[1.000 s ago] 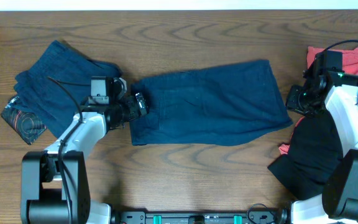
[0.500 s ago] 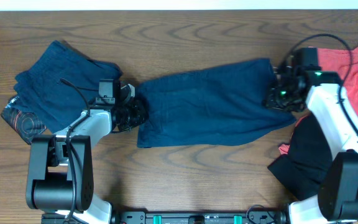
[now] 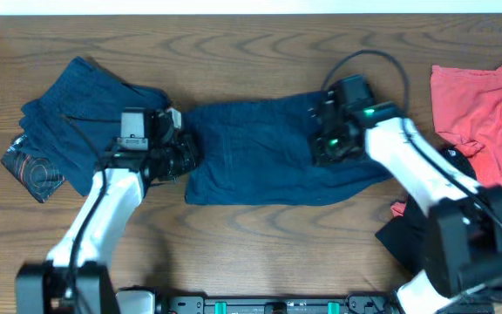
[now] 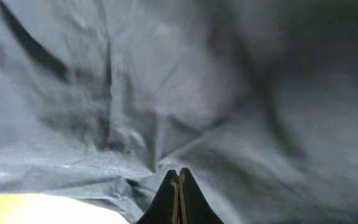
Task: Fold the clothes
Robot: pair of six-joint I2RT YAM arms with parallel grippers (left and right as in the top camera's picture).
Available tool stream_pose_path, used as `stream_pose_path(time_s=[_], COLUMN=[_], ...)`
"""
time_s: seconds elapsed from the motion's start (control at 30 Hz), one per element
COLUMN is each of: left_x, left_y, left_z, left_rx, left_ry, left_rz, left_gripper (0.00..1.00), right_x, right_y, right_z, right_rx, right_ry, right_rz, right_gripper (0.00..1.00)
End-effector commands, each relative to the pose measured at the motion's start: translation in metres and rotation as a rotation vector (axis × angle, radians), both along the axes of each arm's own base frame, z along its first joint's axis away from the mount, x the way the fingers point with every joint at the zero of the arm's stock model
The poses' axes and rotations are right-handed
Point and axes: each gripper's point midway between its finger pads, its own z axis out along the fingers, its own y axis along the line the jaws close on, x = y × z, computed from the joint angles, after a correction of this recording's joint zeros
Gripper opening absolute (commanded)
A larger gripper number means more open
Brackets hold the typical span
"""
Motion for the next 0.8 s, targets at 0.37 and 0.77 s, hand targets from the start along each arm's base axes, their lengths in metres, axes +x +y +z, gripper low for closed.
stream_pose_path(time_s=[0.37,0.77], left_x=[0.024,0.025], left_y=[-0.002,-0.002], left_z=[0.110,0.110], left_rx=[-0.097,-0.100], left_ry=[-0.215,-0.211], left_rz=[0.082,0.089], left_gripper=[0.06,0.06], right_x=[-0.048,-0.004], right_y=[0.164,0.091], right_z=[-0.064,-0.014], right_rx=[0.274,-0.010], right_ry=[0.026,-0.115], right_rz=[0.331,0.156], right_gripper=[0.05,0.12])
